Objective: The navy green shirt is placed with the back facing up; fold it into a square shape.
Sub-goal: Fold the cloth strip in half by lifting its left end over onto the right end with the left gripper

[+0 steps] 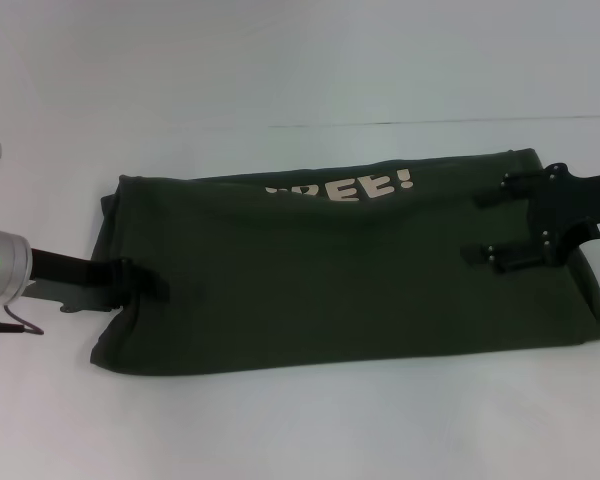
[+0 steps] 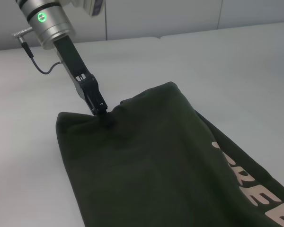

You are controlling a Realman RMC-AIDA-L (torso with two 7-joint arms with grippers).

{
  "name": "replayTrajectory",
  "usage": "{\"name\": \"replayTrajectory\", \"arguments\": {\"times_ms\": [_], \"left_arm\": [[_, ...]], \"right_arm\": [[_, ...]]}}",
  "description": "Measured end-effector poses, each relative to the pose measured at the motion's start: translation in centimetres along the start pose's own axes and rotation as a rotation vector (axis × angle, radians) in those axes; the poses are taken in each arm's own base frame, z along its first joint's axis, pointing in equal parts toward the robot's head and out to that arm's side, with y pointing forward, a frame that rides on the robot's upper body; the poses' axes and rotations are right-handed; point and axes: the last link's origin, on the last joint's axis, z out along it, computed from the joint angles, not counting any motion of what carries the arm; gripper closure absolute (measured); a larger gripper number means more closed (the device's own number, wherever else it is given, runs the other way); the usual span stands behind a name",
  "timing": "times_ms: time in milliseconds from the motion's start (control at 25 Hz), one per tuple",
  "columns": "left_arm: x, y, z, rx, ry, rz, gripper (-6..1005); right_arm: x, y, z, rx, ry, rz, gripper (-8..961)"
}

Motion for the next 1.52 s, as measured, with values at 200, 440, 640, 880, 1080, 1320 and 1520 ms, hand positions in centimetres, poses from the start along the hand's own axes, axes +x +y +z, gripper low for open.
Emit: {"name": "replayTrajectory", "arguments": {"times_ms": [200,440,640,880,1080,1320,1520], "left_arm": [[-0.04,0.00,0.06,0.006,-0.005,0.008,567],[0.02,0.06,0.07,0.006,-0.005,0.010,637],[0.04,0.11,0.07,0.005,-0.006,0.011,672],[0.05,0.21,0.09,0.004,-0.010,0.010,704],[0.04,0.22,0.09,0.004,-0.011,0.010,731],[-0.01,0.15,0.03,0.007,-0.017,0.016,783],[-0.07,-0.05,-0.04,0.012,-0.016,0.017,834]], "right_arm": [[0.00,-0.01,0.00,0.001,0.000,0.000,130],[-0.04,-0.04,-0.03,0.002,0.000,-0.002,131],[-0.05,-0.05,-0.05,0.003,0.000,-0.003,131],[-0.04,-0.04,-0.03,0.002,0.000,-0.002,131],[-0.02,-0.03,-0.02,0.001,0.000,0.000,131],[0.01,-0.02,0.00,0.001,0.000,0.001,131],[0.00,-0.09,-0.01,0.006,0.001,0.004,131]]}}
